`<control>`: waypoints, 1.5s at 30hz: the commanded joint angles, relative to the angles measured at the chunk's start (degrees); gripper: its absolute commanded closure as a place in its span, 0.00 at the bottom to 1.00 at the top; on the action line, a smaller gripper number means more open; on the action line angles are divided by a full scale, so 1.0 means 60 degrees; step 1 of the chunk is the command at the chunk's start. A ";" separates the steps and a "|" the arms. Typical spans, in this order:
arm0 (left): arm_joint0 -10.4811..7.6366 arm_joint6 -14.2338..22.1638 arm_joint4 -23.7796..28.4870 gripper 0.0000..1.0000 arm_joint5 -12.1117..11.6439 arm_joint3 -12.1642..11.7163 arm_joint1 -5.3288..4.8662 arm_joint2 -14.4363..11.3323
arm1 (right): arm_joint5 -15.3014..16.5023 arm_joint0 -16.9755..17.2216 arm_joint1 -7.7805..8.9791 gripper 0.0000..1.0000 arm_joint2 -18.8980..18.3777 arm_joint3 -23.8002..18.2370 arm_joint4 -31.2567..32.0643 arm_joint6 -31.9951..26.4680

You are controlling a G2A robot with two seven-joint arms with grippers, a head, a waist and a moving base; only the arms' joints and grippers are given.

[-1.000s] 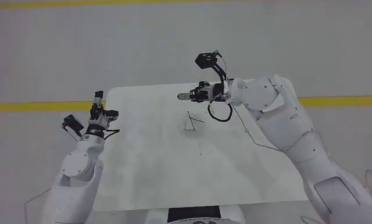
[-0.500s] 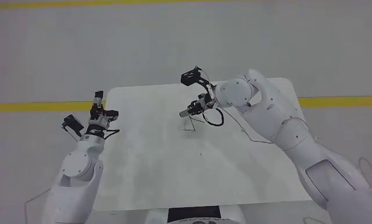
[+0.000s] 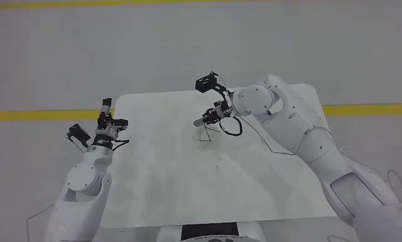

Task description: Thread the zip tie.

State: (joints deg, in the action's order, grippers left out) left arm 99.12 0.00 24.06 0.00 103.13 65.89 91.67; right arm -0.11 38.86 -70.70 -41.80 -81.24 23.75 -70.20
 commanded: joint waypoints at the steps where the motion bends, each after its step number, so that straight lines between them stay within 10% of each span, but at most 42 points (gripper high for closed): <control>1: 0.0000 0.0000 0.0000 0.00 0.0000 0.0000 0.0000 0.0000 | 0.0000 0.0000 0.0000 0.00 0.0000 0.0000 -0.0001 0.0000; 18: 0.0000 0.0000 0.0000 0.00 0.0000 0.0000 0.0000 0.0000 | -0.0109 0.0055 -0.0009 0.00 0.0063 0.0041 0.0060 0.0024; 31: 0.0000 0.0000 0.0000 0.00 0.0000 0.0000 0.0000 0.0000 | -0.2263 -0.0517 -0.1090 0.00 0.2136 0.1508 0.0388 0.0492; 45: 0.0000 0.0000 0.0000 0.00 0.0000 0.0000 0.0000 0.0000 | -0.2285 -0.0514 -0.1374 0.00 0.2725 0.2004 0.1079 0.0920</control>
State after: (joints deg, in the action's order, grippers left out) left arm 99.12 0.00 24.06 0.00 103.13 65.89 91.67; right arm -14.01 35.52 -78.67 -25.96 -69.67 29.93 -65.12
